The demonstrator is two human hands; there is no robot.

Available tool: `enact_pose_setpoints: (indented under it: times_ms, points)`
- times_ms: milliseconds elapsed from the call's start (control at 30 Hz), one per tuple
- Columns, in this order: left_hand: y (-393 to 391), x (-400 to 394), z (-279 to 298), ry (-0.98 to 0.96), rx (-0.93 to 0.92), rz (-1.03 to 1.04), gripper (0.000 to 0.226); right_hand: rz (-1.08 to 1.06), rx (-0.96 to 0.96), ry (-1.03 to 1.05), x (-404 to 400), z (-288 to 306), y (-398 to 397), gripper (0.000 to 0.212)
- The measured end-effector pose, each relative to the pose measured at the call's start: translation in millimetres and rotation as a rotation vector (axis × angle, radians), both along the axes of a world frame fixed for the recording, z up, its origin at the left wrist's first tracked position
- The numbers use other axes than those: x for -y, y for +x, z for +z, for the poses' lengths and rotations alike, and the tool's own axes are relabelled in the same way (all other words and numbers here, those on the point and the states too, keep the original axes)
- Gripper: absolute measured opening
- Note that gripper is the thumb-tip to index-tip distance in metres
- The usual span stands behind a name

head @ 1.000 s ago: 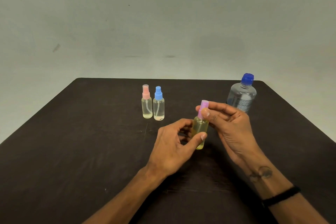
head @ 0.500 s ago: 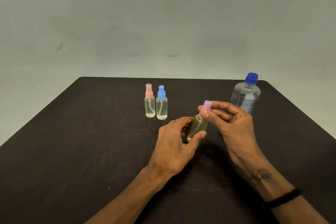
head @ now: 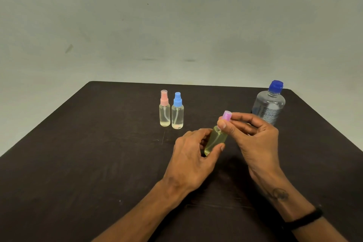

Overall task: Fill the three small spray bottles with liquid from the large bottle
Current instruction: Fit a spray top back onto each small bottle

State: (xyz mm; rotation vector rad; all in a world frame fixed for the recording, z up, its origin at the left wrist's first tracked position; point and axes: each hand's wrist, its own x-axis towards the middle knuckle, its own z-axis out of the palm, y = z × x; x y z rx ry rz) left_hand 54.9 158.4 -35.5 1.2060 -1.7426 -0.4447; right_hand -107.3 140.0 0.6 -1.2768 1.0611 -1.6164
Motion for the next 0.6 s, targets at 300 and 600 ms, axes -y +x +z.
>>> enact_pose_setpoints:
  times_ms: [300,600]
  points:
    - [1,6,4,0.023,-0.245,0.052,0.037,0.047,-0.227,-0.010,4,-10,-2,0.048]
    - [2,8,3,0.024,-0.306,0.069,0.029,0.111,-0.310,-0.004,4,-11,8,0.037]
